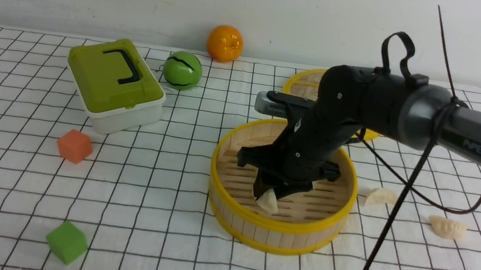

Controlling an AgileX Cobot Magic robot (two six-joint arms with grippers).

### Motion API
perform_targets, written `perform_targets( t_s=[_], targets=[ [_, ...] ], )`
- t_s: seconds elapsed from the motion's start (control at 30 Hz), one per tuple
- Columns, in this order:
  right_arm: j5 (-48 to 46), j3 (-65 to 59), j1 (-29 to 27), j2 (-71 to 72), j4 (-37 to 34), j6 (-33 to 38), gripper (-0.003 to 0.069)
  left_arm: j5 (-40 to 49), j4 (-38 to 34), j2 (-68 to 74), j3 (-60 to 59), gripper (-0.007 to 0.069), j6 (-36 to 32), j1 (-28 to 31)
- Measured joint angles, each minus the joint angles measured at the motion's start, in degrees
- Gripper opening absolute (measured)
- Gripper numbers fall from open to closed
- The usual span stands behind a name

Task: Put the dumplings into the steamer on the table with the white tablecloth.
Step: 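Place the dumpling in the bamboo steamer basket with the right gripper, then reach for and grasp a dumpling lying on the table beside the steamer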

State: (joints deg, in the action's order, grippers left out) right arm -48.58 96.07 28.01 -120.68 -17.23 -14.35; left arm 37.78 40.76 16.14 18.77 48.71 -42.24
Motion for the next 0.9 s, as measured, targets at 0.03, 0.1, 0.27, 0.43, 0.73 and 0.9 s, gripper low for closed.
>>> perform_targets(
  t_s=[0.03,0.1,0.27,0.43,0.73,0.9],
  targets=[
    [0.0,0.0,0.0,0.0,-0.1,-0.1,0.0274,0.0,0.0,0.0,0.0,-0.0013,0.0,0.0],
    [0.2,0.0,0.0,0.0,-1.5,-1.0,0.0358,0.0,0.0,0.0,0.0,-0.0013,0.0,0.0],
    [0.2,0.0,0.0,0.9,-2.5,-1.4,0.0513,0.1,0.0,0.0,0.0,-0.0013,0.0,0.0],
    [-1.6,0.0,-1.7,8.4,0.5,0.8,0.0580,0.2,0.0,0.0,0.0,-0.0013,0.0,0.0],
    [-8.8,-0.2,-15.6,15.6,14.1,4.6,0.0562,0.8,0.0,0.0,0.0,-0.0013,0.0,0.0],
    [-12.2,-4.1,-22.6,12.8,15.9,18.9,0.0530,0.8,0.0,0.0,0.0,-0.0013,0.0,0.0]
  ],
)
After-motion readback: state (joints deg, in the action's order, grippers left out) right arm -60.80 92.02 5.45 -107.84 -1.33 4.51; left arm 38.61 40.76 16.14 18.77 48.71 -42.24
